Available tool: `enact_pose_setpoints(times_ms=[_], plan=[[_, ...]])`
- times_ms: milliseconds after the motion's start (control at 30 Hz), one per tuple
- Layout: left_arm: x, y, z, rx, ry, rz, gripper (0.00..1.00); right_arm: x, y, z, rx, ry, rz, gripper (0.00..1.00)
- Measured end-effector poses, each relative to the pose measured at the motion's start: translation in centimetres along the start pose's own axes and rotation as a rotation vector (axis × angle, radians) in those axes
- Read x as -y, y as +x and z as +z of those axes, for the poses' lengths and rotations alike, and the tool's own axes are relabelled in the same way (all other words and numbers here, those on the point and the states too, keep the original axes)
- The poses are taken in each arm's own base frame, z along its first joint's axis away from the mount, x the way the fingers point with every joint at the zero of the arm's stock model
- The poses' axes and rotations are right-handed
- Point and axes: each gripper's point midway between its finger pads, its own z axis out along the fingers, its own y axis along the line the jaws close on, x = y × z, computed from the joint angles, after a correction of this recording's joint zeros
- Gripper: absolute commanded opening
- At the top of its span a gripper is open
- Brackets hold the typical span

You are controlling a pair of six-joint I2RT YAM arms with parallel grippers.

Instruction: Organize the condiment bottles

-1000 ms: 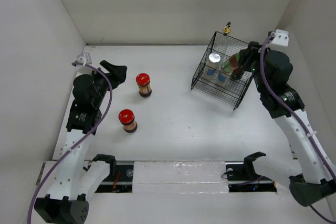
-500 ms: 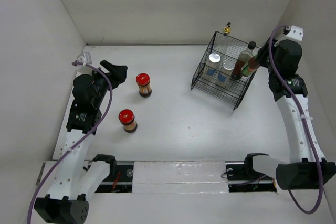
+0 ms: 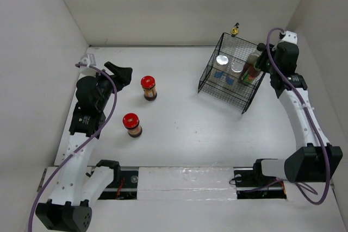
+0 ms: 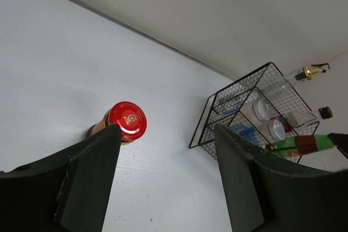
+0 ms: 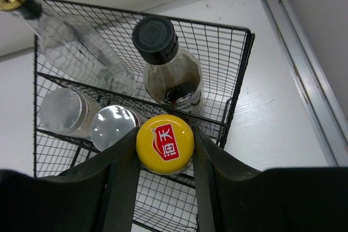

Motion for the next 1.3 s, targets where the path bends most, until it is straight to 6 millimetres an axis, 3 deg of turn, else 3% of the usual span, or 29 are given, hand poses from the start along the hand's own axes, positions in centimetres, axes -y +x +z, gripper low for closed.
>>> enact_pose_setpoints(times_ms=[367,600,867,1100,1300], plan=[[-0.1,0.2,0.4,-0.007,-0.003,0.000,0.65,-1.2,4.7,3.2,-0.115,0.047,-0.068,0.30],[-0.1,0.2,0.4,-0.007,-0.003,0.000,0.65,-1.7,6.0,3.9,-0.133,0.091,-0.103,0.31],[-0.1,0.2,0.4,-0.007,-0.003,0.000,0.65,-0.6,6.2,4.0,-0.115,0.193,-0.123,0.32],[-0.1,0.2,0.4,-0.007,-0.003,0.000,0.65,0.0,6.9,4.4,-0.127,0.229,-0.122,0.44],[-0.1,0.2,0.4,-0.008,-0.003,0.000,0.65,-0.4,6.0,4.5,-0.091,0.217,-0.095,0.65]])
